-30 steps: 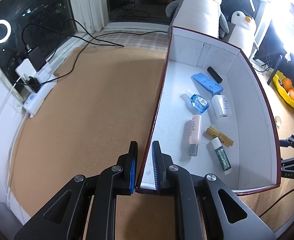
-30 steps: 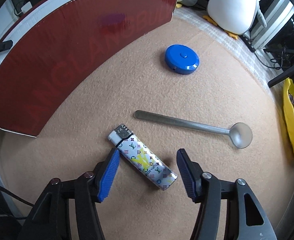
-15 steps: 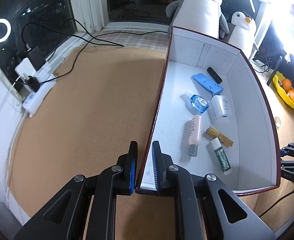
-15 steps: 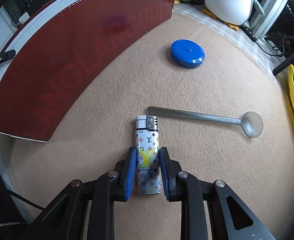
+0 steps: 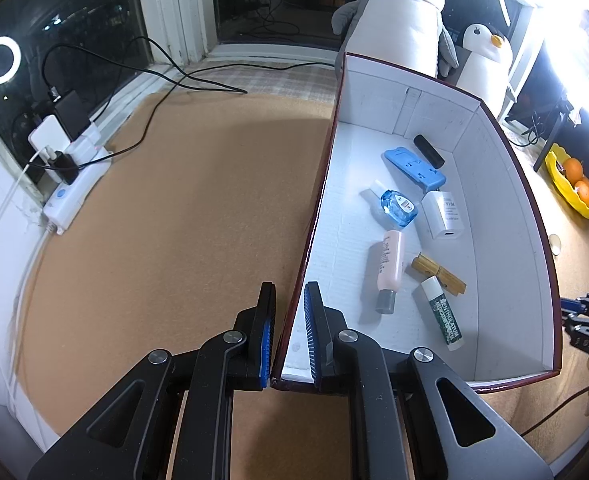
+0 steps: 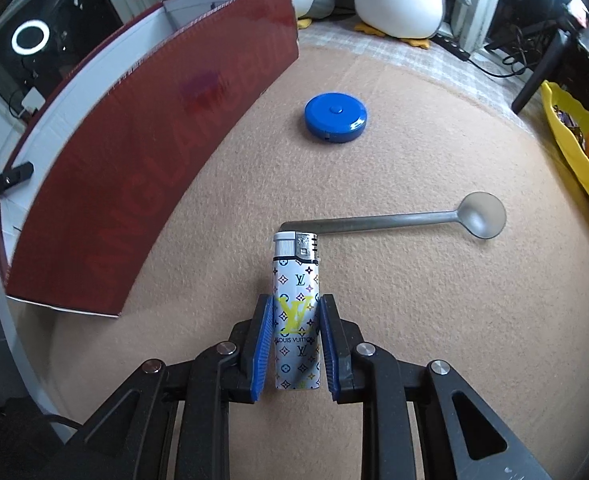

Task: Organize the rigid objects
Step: 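Carry the lighter into the box and open the right gripper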

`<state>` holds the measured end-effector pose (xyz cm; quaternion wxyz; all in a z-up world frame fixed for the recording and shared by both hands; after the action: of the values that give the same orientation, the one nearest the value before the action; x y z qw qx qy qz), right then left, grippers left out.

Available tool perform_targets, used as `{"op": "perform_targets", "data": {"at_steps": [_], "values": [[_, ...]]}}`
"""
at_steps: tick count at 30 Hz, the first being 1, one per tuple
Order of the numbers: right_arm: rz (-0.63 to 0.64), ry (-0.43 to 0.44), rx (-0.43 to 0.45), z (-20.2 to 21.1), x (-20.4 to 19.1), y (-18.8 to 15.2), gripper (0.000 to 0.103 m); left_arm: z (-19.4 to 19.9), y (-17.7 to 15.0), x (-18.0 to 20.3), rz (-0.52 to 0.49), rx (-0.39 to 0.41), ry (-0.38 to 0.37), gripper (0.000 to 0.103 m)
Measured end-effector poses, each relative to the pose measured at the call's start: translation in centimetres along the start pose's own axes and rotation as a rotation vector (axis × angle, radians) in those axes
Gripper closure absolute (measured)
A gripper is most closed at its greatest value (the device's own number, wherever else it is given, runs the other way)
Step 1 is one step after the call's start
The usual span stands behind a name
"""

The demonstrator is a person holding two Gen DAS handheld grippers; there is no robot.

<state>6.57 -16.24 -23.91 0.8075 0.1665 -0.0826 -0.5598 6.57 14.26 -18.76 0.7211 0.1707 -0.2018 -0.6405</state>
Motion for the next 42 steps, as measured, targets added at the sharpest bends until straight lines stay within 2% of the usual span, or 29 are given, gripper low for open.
{"op": "perform_targets", "data": {"at_steps": [4,10,17,30,42], "values": [[0.008,0.012,0.053,2.6,-1.0,1.0,0.082,0.0,0.0,0.0,0.001,0.0,-0.001,0.09],[0.065,0.041,0.137,5.6,-3.6,4.5,0.082,-0.2,0.0,0.2,0.005,-0.002,-0.004,0.09],[0.124,0.09,0.184,7.1,-7.4,7.8,0.082,-0.7,0.2,0.3,0.01,-0.007,-0.011,0.09],[0.202,0.184,0.169,5.8,-13.6,10.3,0.082,-1.2,0.4,-0.4,0.022,-0.01,-0.021,0.09],[0.293,0.246,0.066,3.2,-17.6,8.9,0.082,-1.2,0.4,-0.5,0.022,-0.01,-0.023,0.09]]}}
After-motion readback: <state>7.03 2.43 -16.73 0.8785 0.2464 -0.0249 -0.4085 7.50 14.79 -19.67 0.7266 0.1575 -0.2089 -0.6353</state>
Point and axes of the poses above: each gripper's, at about its wrist camera, not at the fingertips, and z roughly against the way its jaws point, x to its right, y to its top, the point moved 7 cm from there along -z, roughly the way its jaws point, and after that the axes turned 3 degrees about -y, right-handed, at the moved point
